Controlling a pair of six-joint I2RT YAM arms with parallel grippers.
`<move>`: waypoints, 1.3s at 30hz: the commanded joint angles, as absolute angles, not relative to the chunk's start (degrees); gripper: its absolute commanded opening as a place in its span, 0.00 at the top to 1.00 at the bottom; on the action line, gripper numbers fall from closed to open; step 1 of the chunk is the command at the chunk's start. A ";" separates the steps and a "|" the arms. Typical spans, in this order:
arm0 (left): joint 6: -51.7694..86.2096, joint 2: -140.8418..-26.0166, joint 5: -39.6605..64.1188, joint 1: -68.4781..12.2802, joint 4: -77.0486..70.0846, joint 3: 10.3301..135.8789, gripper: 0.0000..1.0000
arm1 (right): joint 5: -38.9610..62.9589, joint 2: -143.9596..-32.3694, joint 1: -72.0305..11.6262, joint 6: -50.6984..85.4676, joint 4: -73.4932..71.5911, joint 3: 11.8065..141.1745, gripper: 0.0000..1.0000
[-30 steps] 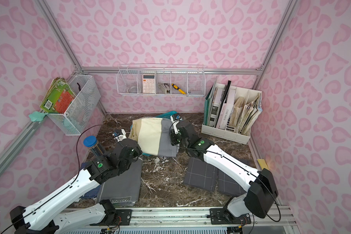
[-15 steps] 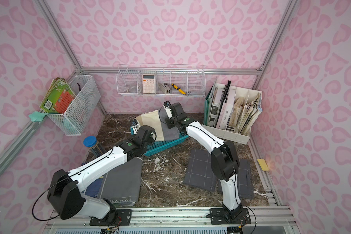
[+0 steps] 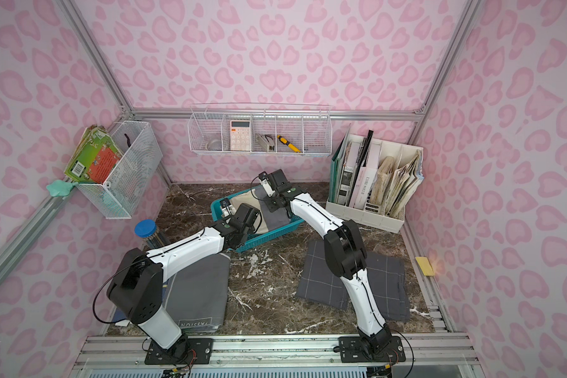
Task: Put the folded pillowcase in the basket
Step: Place the pillowcase in the basket, then move the pillowcase to the center of the board.
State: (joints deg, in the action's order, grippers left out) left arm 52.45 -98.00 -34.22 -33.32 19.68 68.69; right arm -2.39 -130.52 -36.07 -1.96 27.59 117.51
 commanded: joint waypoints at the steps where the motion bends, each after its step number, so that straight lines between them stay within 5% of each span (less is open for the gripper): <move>1: 53.78 -99.47 -32.61 -33.23 21.08 69.79 1.00 | -2.55 -130.52 -35.78 -1.94 26.57 116.35 1.00; 6: 54.51 -100.63 -32.39 -33.29 22.63 70.87 0.91 | -2.15 -130.96 -35.79 -1.85 26.30 116.80 1.00; 9: 53.71 -101.44 -32.26 -33.26 25.69 73.24 0.83 | -1.95 -130.97 -35.79 -1.69 26.19 116.89 0.73; 11: 53.40 -101.60 -31.88 -33.26 27.52 74.75 0.69 | -2.35 -130.98 -35.79 -1.44 26.10 116.83 0.49; 15: 52.94 -99.70 -31.20 -33.29 28.39 74.89 0.41 | -3.52 -128.96 -35.89 -0.99 25.37 116.21 0.33; 20: 51.76 -94.36 -32.05 -33.23 28.92 73.34 0.22 | -3.96 -124.17 -36.00 -0.18 23.73 113.05 0.28; 30: 44.38 -78.25 -29.75 -33.31 29.60 65.35 0.14 | -7.82 -104.66 -38.86 4.76 15.12 90.94 0.25; 39: 37.59 -60.40 -14.32 -33.24 36.42 56.90 0.01 | -9.87 -77.55 -40.24 14.98 5.55 58.32 0.18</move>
State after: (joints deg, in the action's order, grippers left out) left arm 40.84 -62.52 -21.65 -33.32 31.99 57.69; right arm -7.99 -81.82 -40.16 9.78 9.65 63.61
